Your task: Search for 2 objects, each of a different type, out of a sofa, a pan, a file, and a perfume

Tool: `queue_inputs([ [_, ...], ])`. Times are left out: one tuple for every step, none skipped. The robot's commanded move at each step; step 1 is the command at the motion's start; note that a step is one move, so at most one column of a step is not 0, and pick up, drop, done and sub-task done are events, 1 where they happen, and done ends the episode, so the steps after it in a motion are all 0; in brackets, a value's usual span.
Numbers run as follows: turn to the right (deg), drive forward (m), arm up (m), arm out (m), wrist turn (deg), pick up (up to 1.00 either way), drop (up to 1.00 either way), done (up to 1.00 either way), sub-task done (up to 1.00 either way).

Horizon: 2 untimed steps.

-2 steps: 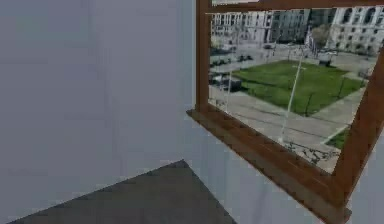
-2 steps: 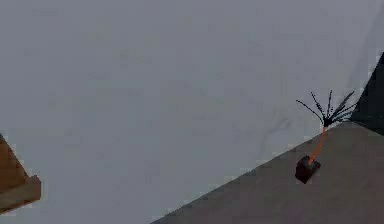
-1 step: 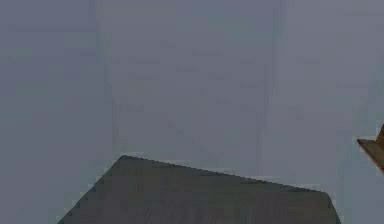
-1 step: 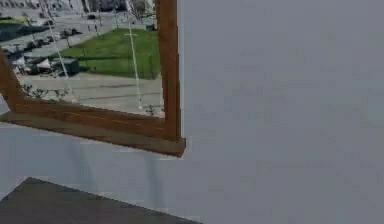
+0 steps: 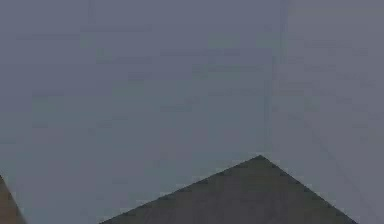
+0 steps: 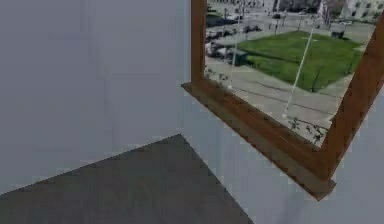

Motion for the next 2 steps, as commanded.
queue_inputs([
  [-45.0, 0.00, 0.00, 0.00, 0.0, 0.00, 0.00, 0.00, 0.00],
  [-18.0, 0.00, 0.00, 0.00, 0.0, 0.00, 0.00, 0.00, 0.00],
])
